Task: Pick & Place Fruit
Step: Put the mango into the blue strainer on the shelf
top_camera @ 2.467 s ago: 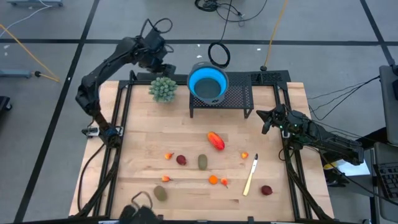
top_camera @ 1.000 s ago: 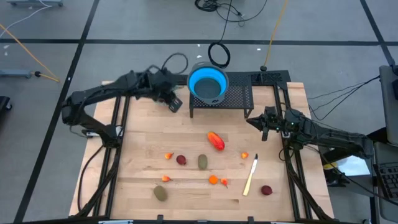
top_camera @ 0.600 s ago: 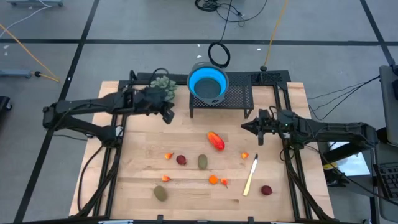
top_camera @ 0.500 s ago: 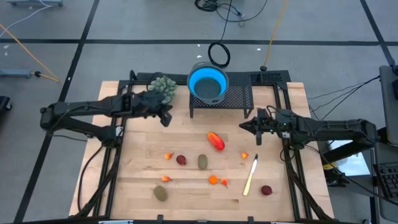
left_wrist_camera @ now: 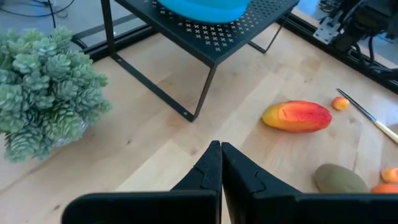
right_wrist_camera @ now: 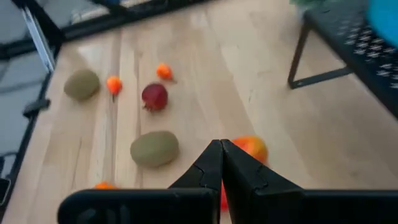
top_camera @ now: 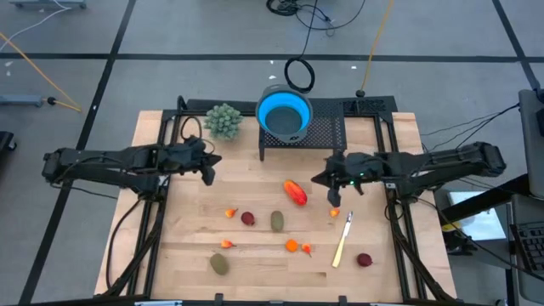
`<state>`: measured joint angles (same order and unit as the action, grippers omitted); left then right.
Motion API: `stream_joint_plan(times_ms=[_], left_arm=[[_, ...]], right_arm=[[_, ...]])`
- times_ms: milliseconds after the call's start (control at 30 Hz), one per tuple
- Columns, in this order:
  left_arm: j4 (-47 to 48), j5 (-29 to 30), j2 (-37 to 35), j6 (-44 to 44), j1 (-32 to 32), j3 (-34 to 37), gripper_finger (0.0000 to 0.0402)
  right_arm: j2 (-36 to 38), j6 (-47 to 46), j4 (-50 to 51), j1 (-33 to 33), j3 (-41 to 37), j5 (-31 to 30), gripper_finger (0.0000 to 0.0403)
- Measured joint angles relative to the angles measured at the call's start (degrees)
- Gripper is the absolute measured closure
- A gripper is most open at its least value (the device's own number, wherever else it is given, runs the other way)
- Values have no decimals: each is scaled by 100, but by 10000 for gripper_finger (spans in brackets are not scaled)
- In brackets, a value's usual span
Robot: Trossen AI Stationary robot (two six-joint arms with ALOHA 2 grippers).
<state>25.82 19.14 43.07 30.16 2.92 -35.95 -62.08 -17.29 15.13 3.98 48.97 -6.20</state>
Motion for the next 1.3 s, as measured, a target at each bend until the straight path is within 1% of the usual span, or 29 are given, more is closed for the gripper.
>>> stream_joint_plan(times_ms=[267,400,533,633,733,800,933,1067,1167,1233,1300], left_arm=[[9,34,-516,-151,-175,457,399],[9,29,-630,-224,-202,569,399],[11,4,-693,-351,-203,639,397],[1,-6,-740,-455,-203,665,396],[-66,-40,-826,-568,-199,694,400],[-71,-91,-915,-647,-199,703,397],[-69,-146,-1142,-751,-199,703,398],[63,-406,-1466,-883,-199,703,396],[205,-449,-1762,-979,-199,703,397],[262,-500,-1965,-1077,-199,703,400],[263,-695,-2159,-1220,-199,703,398]], right_arm=[[-1351,34,1009,395,1174,-2,403],[-1880,344,1327,540,1522,4,403],[-2158,408,1287,555,1621,8,403],[-2170,409,1296,541,1622,-11,403],[-2165,341,1341,487,1622,-221,396],[-2169,212,1368,427,1622,-413,386],[-2166,153,1345,307,1622,-417,357],[-2166,115,1343,208,1622,-404,315],[-2166,-83,1347,131,1622,-385,280],[-2166,-138,1346,71,1622,-103,257],[-2166,-137,1348,24,1619,184,235]])
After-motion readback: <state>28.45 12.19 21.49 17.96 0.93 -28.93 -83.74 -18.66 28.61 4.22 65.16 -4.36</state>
